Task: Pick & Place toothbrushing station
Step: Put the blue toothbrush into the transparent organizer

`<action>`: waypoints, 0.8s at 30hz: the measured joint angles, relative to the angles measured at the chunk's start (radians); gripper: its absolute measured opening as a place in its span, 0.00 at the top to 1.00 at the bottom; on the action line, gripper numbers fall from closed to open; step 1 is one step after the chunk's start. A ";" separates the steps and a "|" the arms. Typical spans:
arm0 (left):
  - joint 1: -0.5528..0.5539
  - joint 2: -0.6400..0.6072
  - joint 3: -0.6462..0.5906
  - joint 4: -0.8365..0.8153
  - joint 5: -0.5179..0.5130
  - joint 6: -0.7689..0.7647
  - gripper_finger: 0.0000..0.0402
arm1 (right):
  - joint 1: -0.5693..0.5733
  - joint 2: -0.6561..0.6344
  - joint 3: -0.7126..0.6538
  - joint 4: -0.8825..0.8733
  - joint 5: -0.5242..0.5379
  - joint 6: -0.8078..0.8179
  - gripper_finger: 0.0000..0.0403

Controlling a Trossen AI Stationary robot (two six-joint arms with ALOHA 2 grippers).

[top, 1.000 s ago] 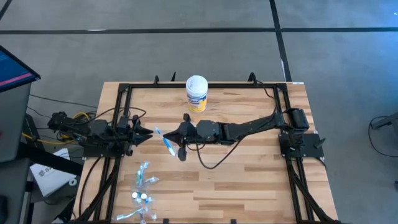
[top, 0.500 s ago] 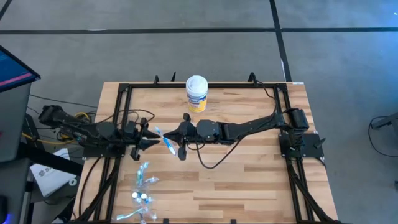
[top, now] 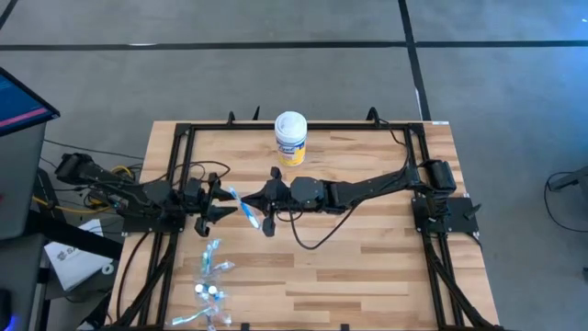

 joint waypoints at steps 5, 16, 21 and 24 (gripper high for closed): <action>0.000 0.000 0.000 0.045 -0.024 0.026 0.59 | 0.000 0.000 0.000 0.000 0.001 0.000 1.00; 0.000 0.091 0.000 0.095 -0.043 0.022 0.64 | 0.000 0.000 0.000 0.000 0.002 0.000 1.00; 0.000 0.142 0.000 0.191 -0.058 0.050 0.64 | 0.000 0.000 0.000 0.000 0.002 0.000 1.00; 0.000 0.150 0.000 0.202 -0.063 0.052 0.65 | 0.000 0.000 0.000 -0.001 0.002 0.000 1.00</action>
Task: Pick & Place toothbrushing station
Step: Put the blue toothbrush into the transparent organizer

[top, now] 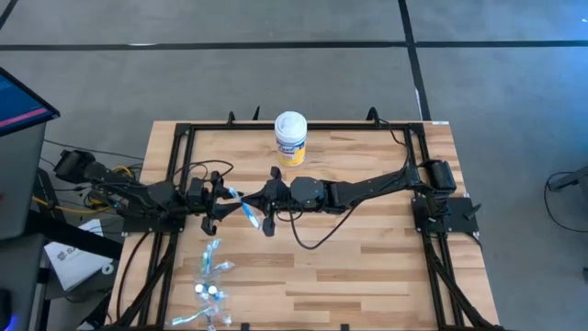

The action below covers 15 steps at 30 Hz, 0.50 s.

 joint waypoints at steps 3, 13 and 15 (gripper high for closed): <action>0.000 0.016 0.000 -0.004 0.000 -0.001 0.69 | 0.000 0.000 0.000 0.000 0.000 0.000 1.00; 0.000 0.039 0.000 0.001 0.009 0.021 0.97 | 0.000 0.000 0.000 -0.004 -0.001 0.000 1.00; 0.000 0.039 0.000 0.001 0.009 0.021 0.96 | 0.000 0.000 0.000 -0.017 -0.003 0.000 1.00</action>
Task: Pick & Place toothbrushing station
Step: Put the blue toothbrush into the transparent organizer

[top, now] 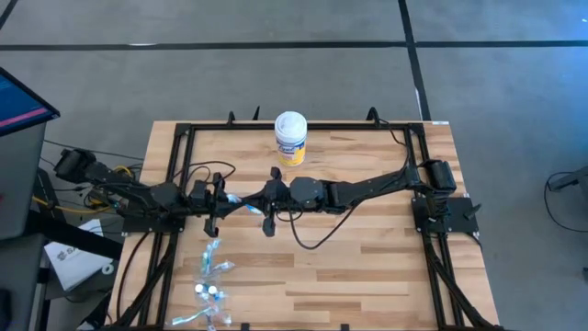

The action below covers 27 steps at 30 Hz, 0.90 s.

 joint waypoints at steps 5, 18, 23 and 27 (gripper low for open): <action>-0.004 0.000 0.000 -0.001 0.005 -0.001 0.98 | 0.000 0.000 0.000 -0.011 -0.007 -0.008 0.98; -0.078 -0.158 0.000 -0.210 0.013 -0.055 0.98 | 0.001 0.000 0.000 -0.063 -0.059 -0.008 0.70; -0.131 -0.252 0.000 -0.299 0.020 -0.064 0.98 | 0.002 0.000 0.000 -0.078 -0.057 -0.007 0.64; -0.176 -0.323 0.000 -0.347 0.054 -0.083 0.98 | 0.003 0.000 0.000 -0.086 -0.079 0.001 0.61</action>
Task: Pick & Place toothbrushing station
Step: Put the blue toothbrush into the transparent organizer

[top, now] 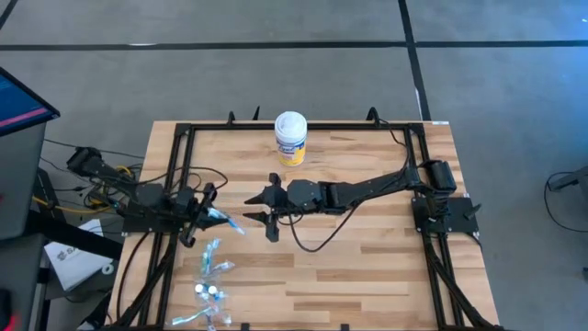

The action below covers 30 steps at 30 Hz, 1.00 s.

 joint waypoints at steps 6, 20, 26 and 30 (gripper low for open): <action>-0.049 -0.066 0.000 -0.064 0.025 -0.064 0.98 | 0.000 0.000 0.000 0.000 -0.005 0.000 0.60; -0.165 -0.089 0.000 -0.082 0.234 -0.160 0.98 | 0.000 0.000 0.000 -0.025 -0.008 0.003 0.63; -0.207 -0.120 0.000 -0.082 0.225 -0.131 0.98 | 0.000 0.000 0.000 -0.025 -0.008 0.003 0.62; -0.213 -0.151 0.000 -0.081 0.222 -0.130 0.98 | 0.002 0.000 0.000 -0.026 -0.008 0.002 0.62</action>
